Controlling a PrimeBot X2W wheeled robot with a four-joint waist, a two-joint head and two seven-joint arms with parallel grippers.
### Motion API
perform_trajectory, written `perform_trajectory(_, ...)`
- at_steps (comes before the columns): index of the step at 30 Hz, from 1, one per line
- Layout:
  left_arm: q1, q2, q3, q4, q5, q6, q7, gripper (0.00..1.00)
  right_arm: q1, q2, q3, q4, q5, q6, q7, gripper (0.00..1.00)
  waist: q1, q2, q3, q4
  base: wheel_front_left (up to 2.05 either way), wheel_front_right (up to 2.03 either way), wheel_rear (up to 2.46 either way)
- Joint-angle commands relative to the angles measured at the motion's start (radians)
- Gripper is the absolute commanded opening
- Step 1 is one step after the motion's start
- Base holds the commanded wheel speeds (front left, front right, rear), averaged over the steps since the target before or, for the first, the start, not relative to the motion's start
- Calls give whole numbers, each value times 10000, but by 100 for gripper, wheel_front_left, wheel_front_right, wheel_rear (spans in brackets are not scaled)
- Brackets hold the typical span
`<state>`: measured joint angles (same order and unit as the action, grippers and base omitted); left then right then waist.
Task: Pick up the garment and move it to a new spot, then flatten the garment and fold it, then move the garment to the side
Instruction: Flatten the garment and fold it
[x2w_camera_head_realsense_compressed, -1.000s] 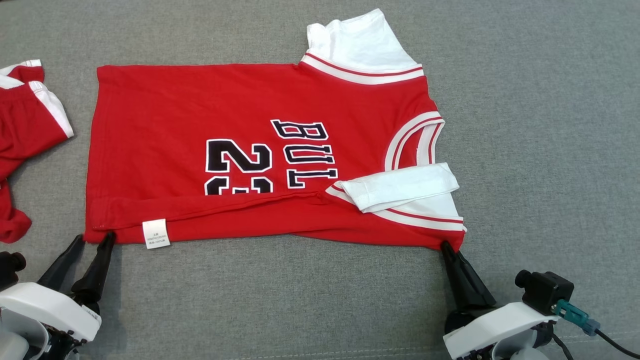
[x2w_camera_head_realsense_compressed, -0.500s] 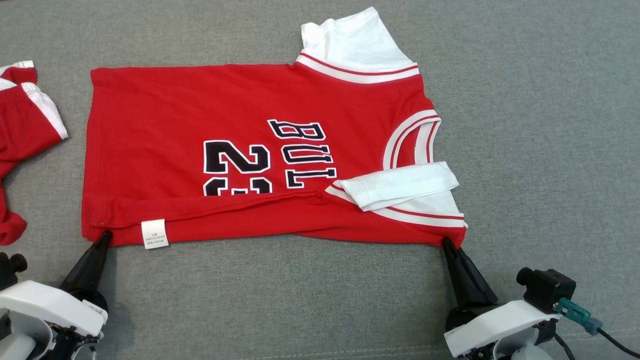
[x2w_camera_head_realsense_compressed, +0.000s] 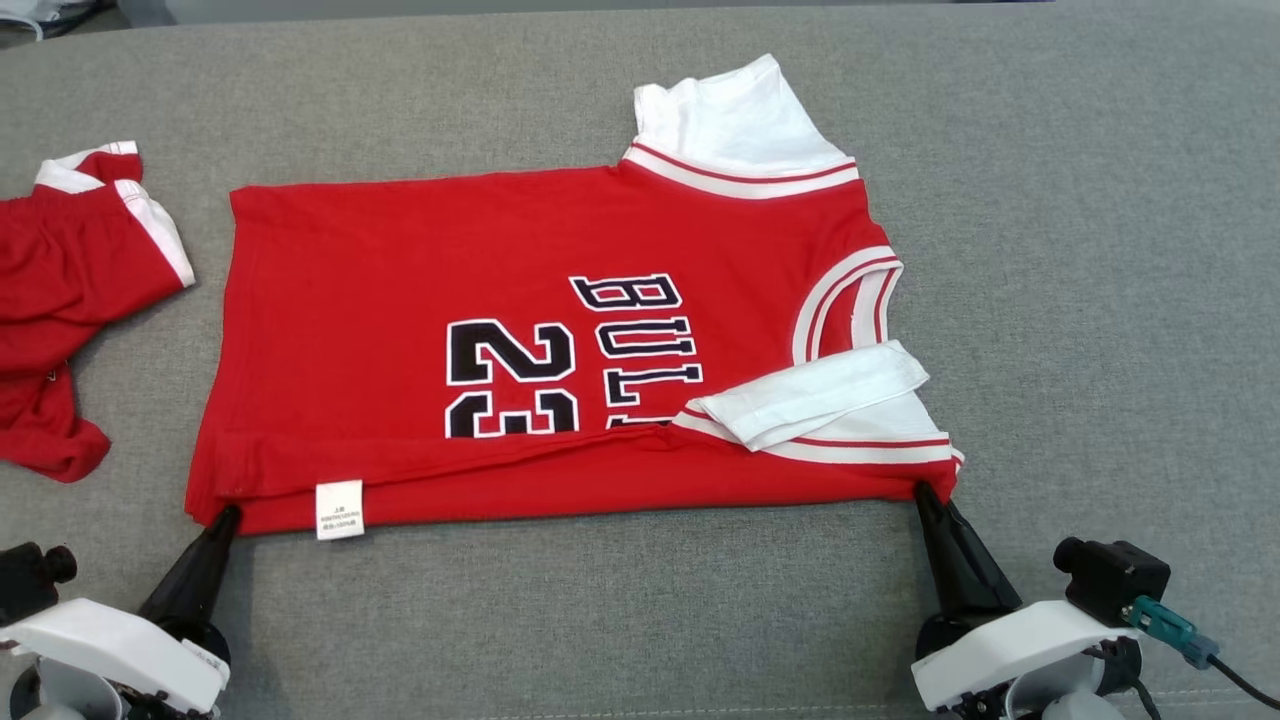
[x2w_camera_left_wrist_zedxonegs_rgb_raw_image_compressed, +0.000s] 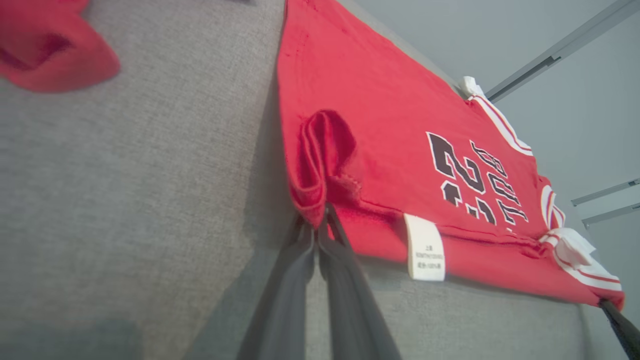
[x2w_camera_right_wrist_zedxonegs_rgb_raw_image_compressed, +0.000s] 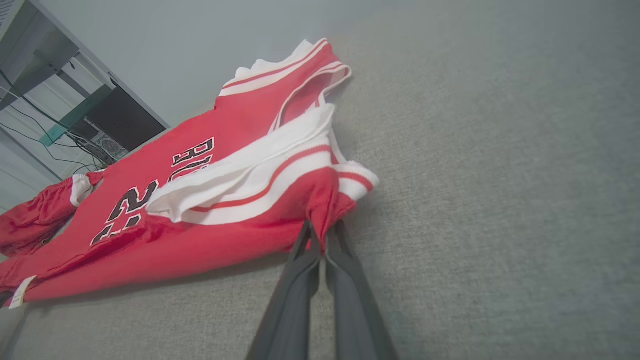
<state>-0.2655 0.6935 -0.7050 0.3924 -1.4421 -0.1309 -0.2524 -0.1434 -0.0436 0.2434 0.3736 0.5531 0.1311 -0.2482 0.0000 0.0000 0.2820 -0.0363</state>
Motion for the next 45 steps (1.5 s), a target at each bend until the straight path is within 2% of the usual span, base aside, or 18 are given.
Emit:
perform_trajectory(1, -99, 482, 390, 14, 62, 2, -93, 0, -50, -66, 142, -146, -50, -4, -136, 0, 0, 0, -71, 30, 0, 0, 0)
perform_trajectory(4, 140, 208, 131, 494, 348, 2, -93, 0, 59, -66, -21, -5, -139, -4, 195, 0, 0, 0, -463, 79, 0, 0, 0)
perform_trajectory(22, 314, 27, -238, 1033, 823, 2, -93, 0, 990, -66, -614, -892, -354, -4, 1469, 2, 0, 0, -740, 168, 0, 0, 0)
perform_trajectory(23, 276, 28, -276, 1052, 867, 2, -93, 0, 981, -66, -646, -855, -358, -4, 1469, 42, 0, 0, -716, 168, 0, 0, 0)
perform_trajectory(24, 226, 24, -284, 1054, 935, 2, -93, 28, 957, -66, -658, -814, -350, -4, 1448, 100, 0, 0, -694, 170, 0, 0, 0)
perform_trajectory(25, 163, 25, -264, 1062, 1059, 2, -93, 86, 924, -66, -646, -778, -372, -4, 1409, 100, 0, 0, -670, 173, 0, 0, 0)
perform_trajectory(26, 112, 9, -226, 1069, 1167, 2, -93, 100, 889, -66, -635, -753, -380, -4, 1344, 100, 0, 0, -654, 176, 0, 0, 0)
perform_trajectory(38, -255, -194, 287, 1331, 2967, 2, -93, 100, 477, -66, -725, -513, -732, -4, 540, 100, 0, 0, -580, 109, 0, 0, 0)
perform_trajectory(45, -384, -363, 803, 1235, 3474, 2, -93, 100, 254, -66, -560, -667, -818, -4, 280, 100, 0, 0, -610, -19, 0, 0, 0)
